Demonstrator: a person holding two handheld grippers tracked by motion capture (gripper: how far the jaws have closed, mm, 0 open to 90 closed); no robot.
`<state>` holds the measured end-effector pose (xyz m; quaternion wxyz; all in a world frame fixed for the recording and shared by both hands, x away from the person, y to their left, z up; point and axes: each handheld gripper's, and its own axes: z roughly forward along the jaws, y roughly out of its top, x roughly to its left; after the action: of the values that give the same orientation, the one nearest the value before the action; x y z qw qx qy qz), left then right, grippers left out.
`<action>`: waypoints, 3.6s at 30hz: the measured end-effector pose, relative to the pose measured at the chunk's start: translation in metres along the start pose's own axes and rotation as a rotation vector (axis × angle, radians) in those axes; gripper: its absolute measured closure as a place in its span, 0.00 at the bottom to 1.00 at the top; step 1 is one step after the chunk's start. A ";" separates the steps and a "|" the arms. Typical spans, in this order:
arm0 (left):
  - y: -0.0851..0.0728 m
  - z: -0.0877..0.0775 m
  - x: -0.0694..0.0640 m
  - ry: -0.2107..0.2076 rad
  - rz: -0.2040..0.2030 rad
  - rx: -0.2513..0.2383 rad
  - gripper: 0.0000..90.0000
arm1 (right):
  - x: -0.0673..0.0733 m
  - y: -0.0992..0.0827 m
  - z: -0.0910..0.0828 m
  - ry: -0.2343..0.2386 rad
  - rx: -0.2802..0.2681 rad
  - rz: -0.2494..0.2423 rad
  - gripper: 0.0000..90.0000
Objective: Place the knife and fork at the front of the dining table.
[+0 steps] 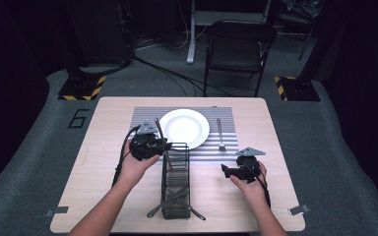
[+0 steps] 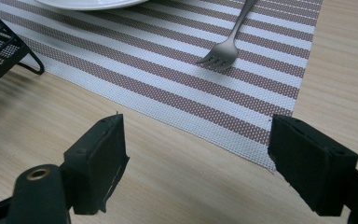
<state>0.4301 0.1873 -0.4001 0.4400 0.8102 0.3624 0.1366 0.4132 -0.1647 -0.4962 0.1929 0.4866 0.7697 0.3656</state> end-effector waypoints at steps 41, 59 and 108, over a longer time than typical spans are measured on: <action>-0.006 0.000 -0.023 0.005 0.034 -0.062 0.91 | -0.002 -0.002 0.003 0.010 0.023 0.009 0.24; 0.011 -0.003 -0.027 -0.015 0.043 -0.060 0.92 | -0.006 -0.003 0.004 0.012 0.021 0.021 0.24; 0.078 -0.080 -0.023 0.059 0.058 -0.076 0.92 | -0.006 -0.003 0.005 0.016 0.021 0.022 0.24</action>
<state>0.4070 0.1932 -0.2886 0.4553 0.7987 0.3461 0.1869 0.4167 -0.1688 -0.5023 0.1778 0.4940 0.7695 0.3635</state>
